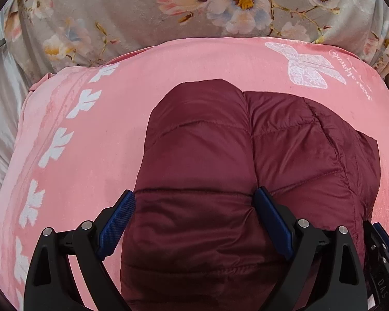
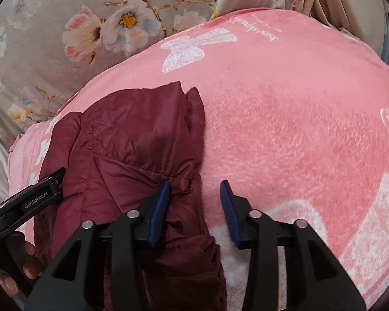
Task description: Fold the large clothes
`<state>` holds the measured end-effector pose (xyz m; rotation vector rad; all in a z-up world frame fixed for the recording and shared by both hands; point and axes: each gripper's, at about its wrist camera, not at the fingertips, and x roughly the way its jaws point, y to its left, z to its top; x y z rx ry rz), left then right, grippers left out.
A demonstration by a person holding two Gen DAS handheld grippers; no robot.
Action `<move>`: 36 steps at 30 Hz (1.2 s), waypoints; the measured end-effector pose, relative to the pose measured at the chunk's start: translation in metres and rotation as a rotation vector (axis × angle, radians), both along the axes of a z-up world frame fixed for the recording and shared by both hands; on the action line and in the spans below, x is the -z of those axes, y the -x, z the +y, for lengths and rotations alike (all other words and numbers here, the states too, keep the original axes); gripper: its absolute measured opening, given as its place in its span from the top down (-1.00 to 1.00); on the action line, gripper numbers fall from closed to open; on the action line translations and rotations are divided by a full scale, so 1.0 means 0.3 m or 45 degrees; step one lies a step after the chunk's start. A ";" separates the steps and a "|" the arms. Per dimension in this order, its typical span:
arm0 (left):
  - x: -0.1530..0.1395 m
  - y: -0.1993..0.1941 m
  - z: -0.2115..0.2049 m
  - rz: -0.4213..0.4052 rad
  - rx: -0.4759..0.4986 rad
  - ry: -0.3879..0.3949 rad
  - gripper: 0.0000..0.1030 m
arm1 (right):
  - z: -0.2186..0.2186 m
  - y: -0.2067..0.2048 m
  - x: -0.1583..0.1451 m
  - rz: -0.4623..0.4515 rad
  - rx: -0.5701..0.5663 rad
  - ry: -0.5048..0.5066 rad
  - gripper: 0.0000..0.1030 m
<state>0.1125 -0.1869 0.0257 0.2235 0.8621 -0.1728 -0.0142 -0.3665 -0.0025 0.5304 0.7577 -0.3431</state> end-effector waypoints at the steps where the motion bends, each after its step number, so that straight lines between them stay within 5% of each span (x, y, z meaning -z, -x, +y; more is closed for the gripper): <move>1: -0.001 0.003 0.002 0.003 0.003 -0.002 -0.77 | -0.008 0.009 -0.006 -0.003 0.000 -0.016 0.09; 5: -0.009 0.008 0.042 0.062 0.019 0.052 -0.78 | -0.046 0.048 -0.022 -0.048 0.000 -0.128 -0.21; 10: -0.011 -0.025 0.219 0.276 0.037 0.392 -0.78 | -0.103 0.053 0.013 -0.069 -0.047 -0.353 -0.42; 20: 0.124 -0.086 0.369 0.550 0.064 0.781 -0.78 | -0.079 0.000 0.053 -0.118 -0.154 -0.520 -0.56; 24: 0.110 -0.069 0.315 0.539 0.143 0.763 -0.77 | -0.056 -0.026 0.061 -0.133 -0.190 -0.553 -0.56; 26: 0.097 -0.057 0.278 0.508 0.150 0.692 -0.76 | -0.042 -0.043 0.061 -0.139 -0.210 -0.570 -0.40; 29: 0.057 -0.028 0.248 0.409 0.159 0.573 -0.51 | -0.020 -0.071 0.055 -0.128 -0.208 -0.569 -0.07; 31: 0.022 -0.017 0.234 0.333 0.181 0.498 -0.26 | 0.004 -0.074 0.019 -0.135 -0.211 -0.490 0.34; 36: -0.094 0.001 0.233 0.167 0.257 0.414 0.14 | 0.092 -0.090 -0.101 -0.157 -0.227 -0.254 0.64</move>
